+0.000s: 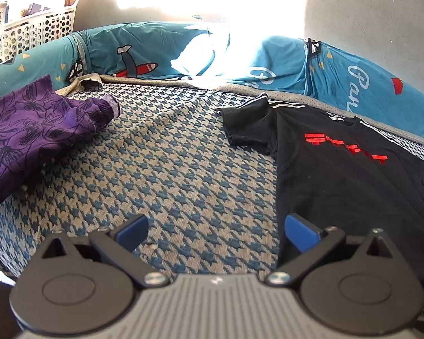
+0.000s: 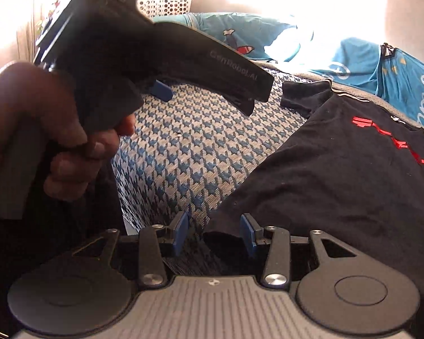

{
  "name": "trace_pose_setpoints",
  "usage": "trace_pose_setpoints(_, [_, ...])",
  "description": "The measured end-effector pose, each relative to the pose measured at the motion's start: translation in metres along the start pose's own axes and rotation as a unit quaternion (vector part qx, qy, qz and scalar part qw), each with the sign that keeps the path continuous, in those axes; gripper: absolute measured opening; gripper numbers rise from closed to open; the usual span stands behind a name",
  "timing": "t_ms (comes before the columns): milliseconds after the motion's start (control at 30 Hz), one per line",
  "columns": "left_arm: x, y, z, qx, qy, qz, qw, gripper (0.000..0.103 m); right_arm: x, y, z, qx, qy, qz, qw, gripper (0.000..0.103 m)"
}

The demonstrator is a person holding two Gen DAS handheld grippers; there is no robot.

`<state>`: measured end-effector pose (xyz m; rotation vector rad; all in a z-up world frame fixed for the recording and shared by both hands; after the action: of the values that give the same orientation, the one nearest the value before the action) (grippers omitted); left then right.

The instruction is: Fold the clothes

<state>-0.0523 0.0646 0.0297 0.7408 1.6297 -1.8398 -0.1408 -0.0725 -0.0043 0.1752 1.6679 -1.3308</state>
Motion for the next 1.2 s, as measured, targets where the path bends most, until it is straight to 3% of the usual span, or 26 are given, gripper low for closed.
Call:
trace_pose_setpoints(133, [0.001,0.000,-0.003,0.000,-0.005,-0.001,1.0000,0.103,0.006,0.013,-0.010,0.018,-0.040,-0.016,0.999,0.041])
trace_pose_setpoints(300, [0.002,-0.001,-0.003,0.001,-0.005,0.001,1.0000,0.103,0.015,0.026,-0.019,0.075,-0.101,-0.021,0.992,0.039])
trace_pose_setpoints(400, [0.001,-0.002,-0.003,0.003,-0.007,0.002,1.0000,0.103,0.016,0.030,-0.019,0.086,-0.111,-0.018,0.990,0.022])
trace_pose_setpoints(433, [0.001,-0.002,-0.003,0.003,-0.008,0.003,1.0000,0.103,0.015,0.030,-0.020,0.084,-0.110,-0.018,0.990,0.011])
trace_pose_setpoints(500, [0.000,-0.004,-0.005,0.003,-0.012,0.006,0.9999,0.103,0.013,0.030,-0.020,0.082,-0.104,-0.021,0.991,0.005])
trace_pose_setpoints(767, [-0.009,-0.009,-0.015,-0.007,-0.032,0.025,0.9992,0.103,-0.014,0.017,-0.016,0.013,-0.004,0.003,1.000,0.004])
trace_pose_setpoints(1067, [-0.009,-0.005,-0.015,-0.017,-0.032,0.022,0.9991,0.103,-0.017,0.028,-0.020,-0.017,0.016,0.007,1.000,0.005])
trace_pose_setpoints(1200, [-0.009,-0.002,-0.012,-0.020,-0.028,0.016,0.9993,0.103,-0.013,0.023,-0.019,-0.041,0.010,0.002,0.999,0.010])
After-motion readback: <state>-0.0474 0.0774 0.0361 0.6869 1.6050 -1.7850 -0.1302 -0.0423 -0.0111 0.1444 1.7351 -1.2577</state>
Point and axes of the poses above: each gripper's, at about its wrist camera, not at the fingertips, and y roughly the way its jaws point, z to its right, x to its underside, the point moved 1 cm from there along y, roughly the way its jaws point, and after that the axes turned 2 degrees about -y, right-handed, at the moved point
